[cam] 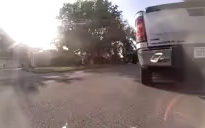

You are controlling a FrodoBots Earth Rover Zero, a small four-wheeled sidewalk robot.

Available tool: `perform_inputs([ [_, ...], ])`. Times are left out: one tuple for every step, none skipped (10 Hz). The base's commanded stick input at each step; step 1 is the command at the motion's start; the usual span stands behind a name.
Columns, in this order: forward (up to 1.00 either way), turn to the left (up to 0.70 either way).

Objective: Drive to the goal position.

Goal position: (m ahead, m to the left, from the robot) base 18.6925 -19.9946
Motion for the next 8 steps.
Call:
perform_inputs([
  [0.7, 0.0],
  [0.7, 0.0],
  [0.7, 0.0],
  [0.7, 0.0],
  [0.21, 0.0],
  [0.0, 0.0],
  [0.0, 0.0],
  [0.0, 0.0],
])
